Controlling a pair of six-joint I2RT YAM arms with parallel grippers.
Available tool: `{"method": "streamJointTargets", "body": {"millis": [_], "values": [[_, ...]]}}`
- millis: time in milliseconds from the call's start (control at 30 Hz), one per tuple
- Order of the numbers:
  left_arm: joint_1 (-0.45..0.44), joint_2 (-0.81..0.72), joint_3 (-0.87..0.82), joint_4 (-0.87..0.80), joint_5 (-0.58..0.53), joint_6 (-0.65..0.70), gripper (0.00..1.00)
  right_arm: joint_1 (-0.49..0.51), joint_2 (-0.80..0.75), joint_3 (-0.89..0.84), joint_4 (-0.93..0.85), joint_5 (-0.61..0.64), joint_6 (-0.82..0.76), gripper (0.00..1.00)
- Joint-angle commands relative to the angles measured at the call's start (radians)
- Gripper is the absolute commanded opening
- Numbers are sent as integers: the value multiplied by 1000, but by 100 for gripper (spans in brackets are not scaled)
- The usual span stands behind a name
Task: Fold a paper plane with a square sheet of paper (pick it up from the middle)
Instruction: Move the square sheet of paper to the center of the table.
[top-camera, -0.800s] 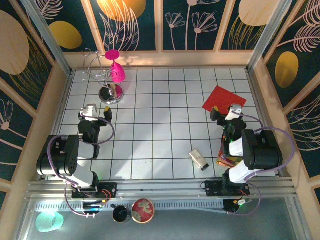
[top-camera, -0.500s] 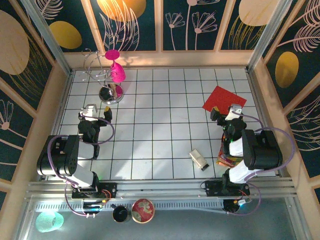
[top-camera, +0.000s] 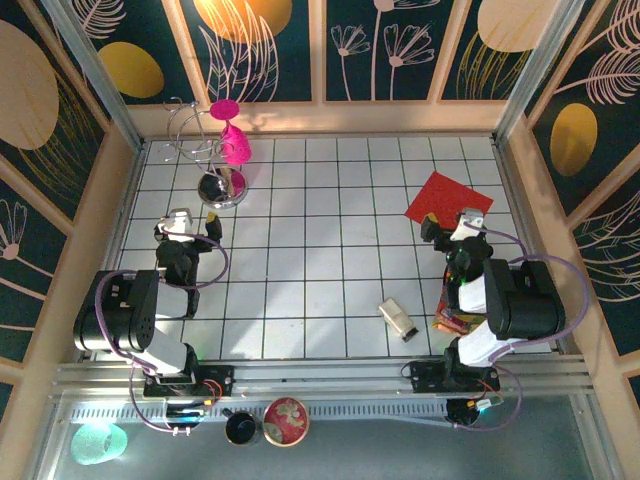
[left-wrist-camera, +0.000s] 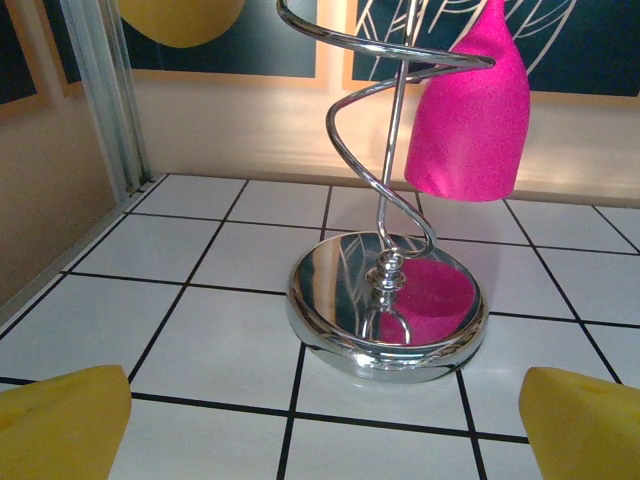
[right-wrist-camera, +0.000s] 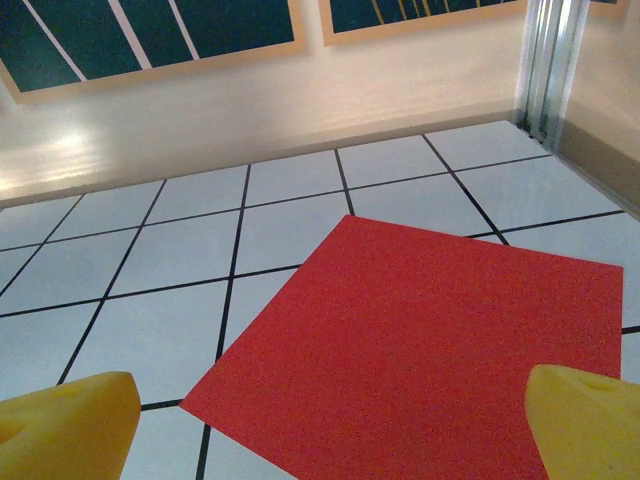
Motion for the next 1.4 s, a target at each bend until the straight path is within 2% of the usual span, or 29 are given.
{"method": "streamJointTargets", "body": {"millis": [0, 233, 333, 400, 500, 633, 700, 767, 967, 1133, 1233, 1367], "values": [[6, 5, 14, 15, -10, -13, 99, 5, 1, 19, 15, -7, -15, 99], [6, 1, 9, 25, -6, -12, 99, 4, 1, 12, 28, -11, -15, 99], [6, -38, -17, 45, -37, -25, 99, 5, -52, 6, 2, -27, -24, 99], [6, -99, -26, 3, -64, -32, 99, 5, -138, 38, -128, -12, -22, 99], [6, -205, 1, -152, -79, -46, 99, 5, -235, 151, -408, 33, 35, 99], [6, -351, 55, -350, -109, -161, 99, 5, -256, 326, -721, 82, 202, 99], [6, -416, 84, -436, -86, -248, 99, 5, -225, 446, -921, 56, 275, 99], [6, -458, 121, -523, -69, -369, 99, 8, -186, 528, -1022, 16, 306, 99], [6, -477, 222, -735, 70, -564, 99, -12, -76, 665, -1149, -133, 450, 99], [6, -412, 234, -719, 223, -648, 99, -28, 51, 776, -1253, -214, 513, 97], [6, -352, 237, -684, 313, -697, 99, -37, 126, 833, -1301, -217, 535, 89], [4, -273, 268, -706, 379, -757, 99, -55, 228, 913, -1358, -231, 552, 71]]}}
